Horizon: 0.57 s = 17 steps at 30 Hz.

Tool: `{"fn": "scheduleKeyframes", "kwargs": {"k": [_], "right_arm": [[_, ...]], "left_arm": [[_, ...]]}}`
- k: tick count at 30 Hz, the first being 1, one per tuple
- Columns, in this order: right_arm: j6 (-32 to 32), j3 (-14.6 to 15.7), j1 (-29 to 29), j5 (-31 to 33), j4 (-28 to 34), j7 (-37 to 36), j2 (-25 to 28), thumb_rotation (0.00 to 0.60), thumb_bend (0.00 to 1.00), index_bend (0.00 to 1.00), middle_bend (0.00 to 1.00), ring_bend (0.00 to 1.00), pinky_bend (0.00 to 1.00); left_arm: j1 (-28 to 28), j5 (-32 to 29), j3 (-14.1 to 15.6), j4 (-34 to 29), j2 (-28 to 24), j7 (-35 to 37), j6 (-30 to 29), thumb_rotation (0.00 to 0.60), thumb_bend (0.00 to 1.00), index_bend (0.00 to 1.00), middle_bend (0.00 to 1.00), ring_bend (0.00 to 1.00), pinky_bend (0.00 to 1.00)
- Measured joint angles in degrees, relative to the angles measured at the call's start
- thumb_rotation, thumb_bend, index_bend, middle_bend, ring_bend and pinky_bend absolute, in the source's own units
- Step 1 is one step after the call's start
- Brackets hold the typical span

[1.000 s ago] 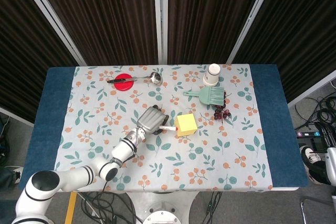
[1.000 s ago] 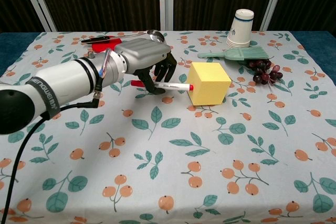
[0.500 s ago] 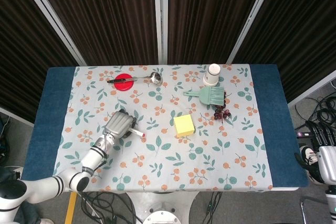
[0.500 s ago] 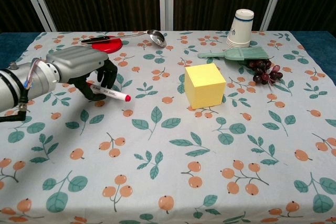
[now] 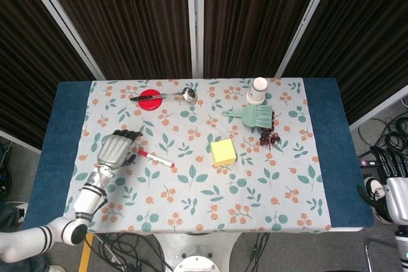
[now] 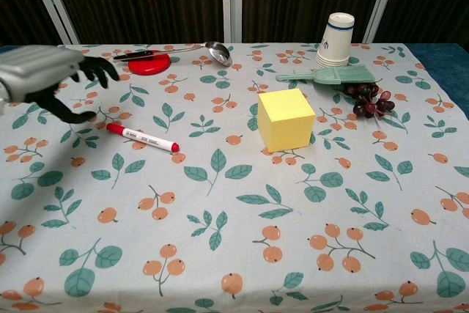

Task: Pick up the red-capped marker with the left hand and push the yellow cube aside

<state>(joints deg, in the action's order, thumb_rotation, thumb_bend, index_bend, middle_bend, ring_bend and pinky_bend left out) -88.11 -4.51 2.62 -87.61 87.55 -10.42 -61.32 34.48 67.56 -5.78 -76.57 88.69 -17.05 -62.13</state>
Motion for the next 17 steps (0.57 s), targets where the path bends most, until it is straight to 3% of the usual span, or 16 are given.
{"fn": "scheduleKeyframes", "kwargs": {"k": [10,17], "right_arm": [[2.75,0.08,1.37,0.45,-0.82,-0.09,0.14,0.6,0.18,0.0,0.08,0.0,0.0],[2.7,0.3,1.9,-0.72,-0.12,1.25,-0.2,0.6,0.18,0.0,0.08,0.0,0.0]], "left_arm": [[-14.35,0.99,1.7,-4.62,-11.1,7.06,-15.65,0.6,0.18,0.27,0.34,0.23,0.25],[-22.36,3.97,4.67,-8.55,-14.3,9.58,-23.76,0.6,0.18,0.27,0.34,0.23,0.25]]}}
